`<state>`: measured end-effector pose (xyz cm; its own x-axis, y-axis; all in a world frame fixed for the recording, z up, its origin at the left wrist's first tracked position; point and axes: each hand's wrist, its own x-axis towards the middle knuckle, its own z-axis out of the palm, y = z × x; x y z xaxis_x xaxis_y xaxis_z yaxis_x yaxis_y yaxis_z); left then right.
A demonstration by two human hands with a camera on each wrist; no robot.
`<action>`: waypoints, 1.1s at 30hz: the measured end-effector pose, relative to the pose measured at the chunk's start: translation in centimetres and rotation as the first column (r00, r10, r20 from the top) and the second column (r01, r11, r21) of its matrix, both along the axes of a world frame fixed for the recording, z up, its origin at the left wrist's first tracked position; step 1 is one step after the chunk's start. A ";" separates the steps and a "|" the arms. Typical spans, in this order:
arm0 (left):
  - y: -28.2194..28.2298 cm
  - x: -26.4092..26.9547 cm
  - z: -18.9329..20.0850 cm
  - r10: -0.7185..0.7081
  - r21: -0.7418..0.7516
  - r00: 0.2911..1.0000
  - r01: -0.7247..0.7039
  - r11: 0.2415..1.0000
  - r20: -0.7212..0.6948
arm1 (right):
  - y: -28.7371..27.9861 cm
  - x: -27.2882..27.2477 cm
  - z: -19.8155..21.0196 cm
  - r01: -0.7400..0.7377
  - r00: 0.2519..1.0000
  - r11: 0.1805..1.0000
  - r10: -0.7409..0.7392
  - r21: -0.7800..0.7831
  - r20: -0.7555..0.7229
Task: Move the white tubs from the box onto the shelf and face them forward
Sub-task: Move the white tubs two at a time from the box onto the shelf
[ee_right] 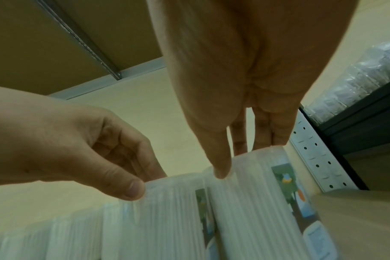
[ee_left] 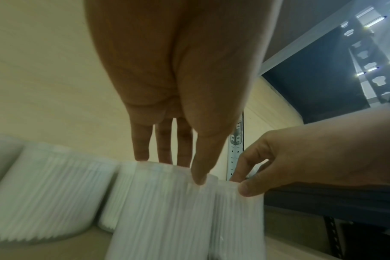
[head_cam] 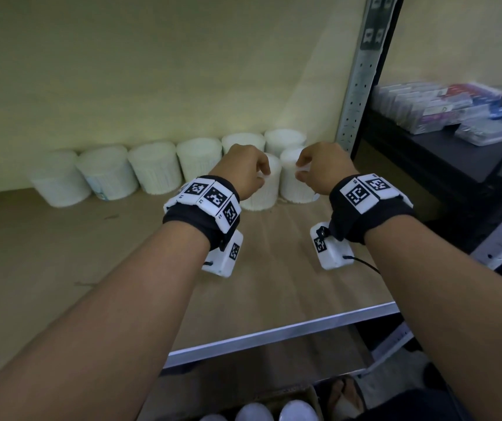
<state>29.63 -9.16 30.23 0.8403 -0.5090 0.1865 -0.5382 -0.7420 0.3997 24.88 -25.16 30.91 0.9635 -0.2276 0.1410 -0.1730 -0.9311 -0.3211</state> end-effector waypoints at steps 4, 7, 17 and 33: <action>0.1 -0.2 0.1 0.004 0.012 1.000 -0.004 1.000 -0.001 | 0.0 0.1 -0.1 -0.005 1.000 1.000 0.005 -0.030 -0.002; 0.2 -0.6 0.6 0.008 0.058 0.999 -0.006 0.998 -0.033 | 0.0 0.0 0.2 -0.024 0.999 0.998 0.021 -0.059 -0.048; 2.6 -6.5 2.7 0.049 0.134 0.986 -0.028 0.991 -0.159 | 2.0 -6.2 0.5 -0.128 0.991 0.991 0.129 0.031 -0.045; 7.7 -20.9 -2.6 0.011 0.000 0.977 -0.011 1.000 -0.215 | 7.3 -21.6 -6.7 -0.082 0.994 0.986 0.071 0.142 0.080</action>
<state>8.70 -1.41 27.58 0.8665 -0.4992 0.0016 -0.4314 -0.7471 0.5056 3.33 -17.88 24.21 0.9669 -0.1769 0.1838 -0.0736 -0.8833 -0.4631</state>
